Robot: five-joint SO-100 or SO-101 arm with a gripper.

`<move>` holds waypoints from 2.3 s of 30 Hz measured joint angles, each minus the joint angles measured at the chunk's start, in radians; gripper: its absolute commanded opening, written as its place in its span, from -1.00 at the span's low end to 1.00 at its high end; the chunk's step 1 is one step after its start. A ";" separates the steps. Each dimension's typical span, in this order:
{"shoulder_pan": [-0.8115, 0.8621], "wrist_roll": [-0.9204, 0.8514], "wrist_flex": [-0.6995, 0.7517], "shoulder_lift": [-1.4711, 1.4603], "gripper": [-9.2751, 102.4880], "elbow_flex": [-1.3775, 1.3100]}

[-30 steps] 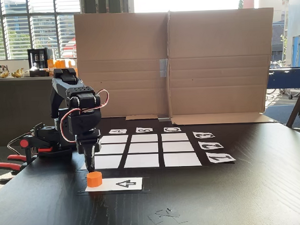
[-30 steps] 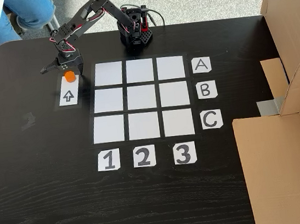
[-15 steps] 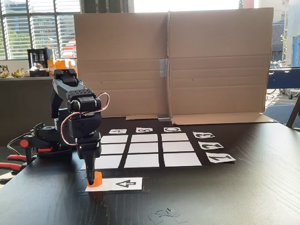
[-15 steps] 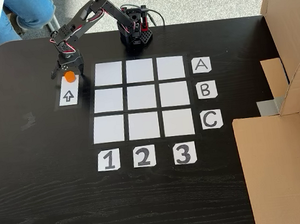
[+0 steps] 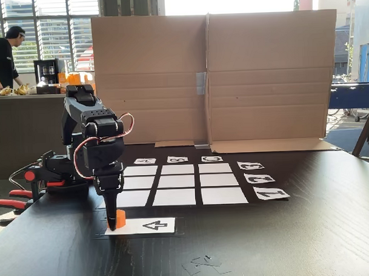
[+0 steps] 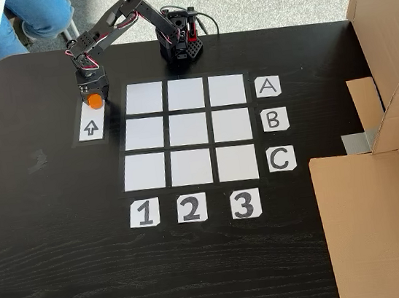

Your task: Pick up the round, orange token and place it in the grid on square A2.

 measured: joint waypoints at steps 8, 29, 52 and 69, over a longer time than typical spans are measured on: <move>0.000 -0.014 -0.002 0.000 -0.85 -0.002; 0.114 -0.152 -0.075 0.311 -0.85 0.086; -0.184 -0.405 -0.064 0.969 -0.85 0.494; -0.603 -0.942 0.054 1.278 -0.84 0.782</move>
